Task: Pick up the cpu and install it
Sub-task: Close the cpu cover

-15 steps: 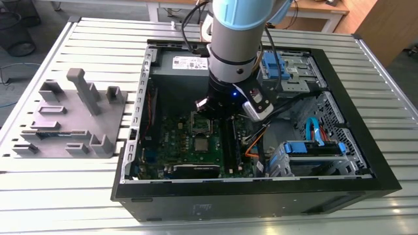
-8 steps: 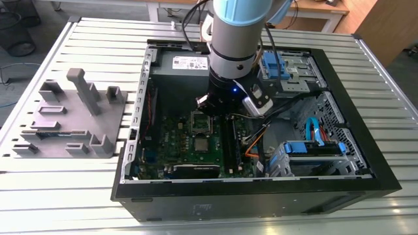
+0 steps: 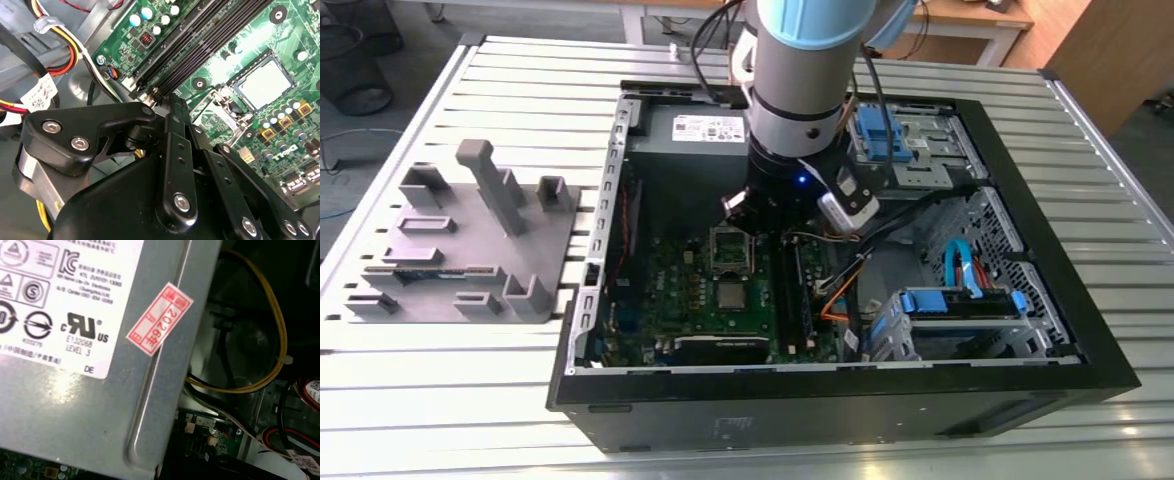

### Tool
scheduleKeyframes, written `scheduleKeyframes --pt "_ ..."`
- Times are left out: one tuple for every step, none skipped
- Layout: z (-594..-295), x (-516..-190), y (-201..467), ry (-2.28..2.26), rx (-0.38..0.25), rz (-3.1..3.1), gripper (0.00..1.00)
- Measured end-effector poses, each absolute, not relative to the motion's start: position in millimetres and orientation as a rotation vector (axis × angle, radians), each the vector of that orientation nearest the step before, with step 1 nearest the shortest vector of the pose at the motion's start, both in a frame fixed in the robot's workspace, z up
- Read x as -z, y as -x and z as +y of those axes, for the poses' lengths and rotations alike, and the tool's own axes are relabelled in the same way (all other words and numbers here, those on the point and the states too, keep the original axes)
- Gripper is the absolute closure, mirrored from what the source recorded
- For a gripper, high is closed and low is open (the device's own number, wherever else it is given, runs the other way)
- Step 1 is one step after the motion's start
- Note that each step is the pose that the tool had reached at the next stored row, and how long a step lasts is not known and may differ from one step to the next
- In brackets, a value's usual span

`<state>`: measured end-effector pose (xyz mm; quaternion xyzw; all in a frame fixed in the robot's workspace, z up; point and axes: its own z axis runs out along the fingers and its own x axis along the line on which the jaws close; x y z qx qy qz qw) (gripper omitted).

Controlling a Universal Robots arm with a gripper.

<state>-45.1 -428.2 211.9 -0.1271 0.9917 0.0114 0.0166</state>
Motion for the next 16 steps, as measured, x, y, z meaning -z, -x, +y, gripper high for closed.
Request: scheduleKeyframes --pt "-428.1 -211.8 45.0 0.411 -0.036 3.081 0.89" --pt "-428.1 -211.7 45.1 0.426 -0.036 3.079 0.89" --pt "-428.0 -211.5 45.0 0.441 -0.036 3.077 0.89" --pt "-427.7 -211.3 45.0 0.454 -0.037 3.075 0.89" --pt "-427.3 -211.2 44.9 0.462 -0.037 3.074 0.89" --pt "-427.3 -211.2 44.9 0.463 -0.037 3.074 0.89" --pt "-427.3 -211.2 45.0 0.463 -0.037 3.074 0.89" --pt "-427.3 -211.2 45.0 0.463 -0.037 3.074 0.89" --pt "-427.3 -211.2 45.0 0.463 -0.037 3.074 0.89" --pt "-426.8 -211.3 45.1 0.463 -0.037 3.074 0.89" --pt "-426.0 -211.3 45.1 0.463 -0.037 3.074 0.89" --pt "-425.0 -211.2 45.1 0.463 -0.037 3.074 0.89" --pt "-423.8 -211.1 45.0 0.463 -0.037 3.074 0.89" --pt "-422.7 -211.0 45.0 0.463 -0.037 3.074 0.89" --pt "-421.5 -210.8 45.1 0.463 -0.037 3.074 0.89" --pt "-420.5 -210.5 45.1 0.463 -0.037 3.074 0.89"
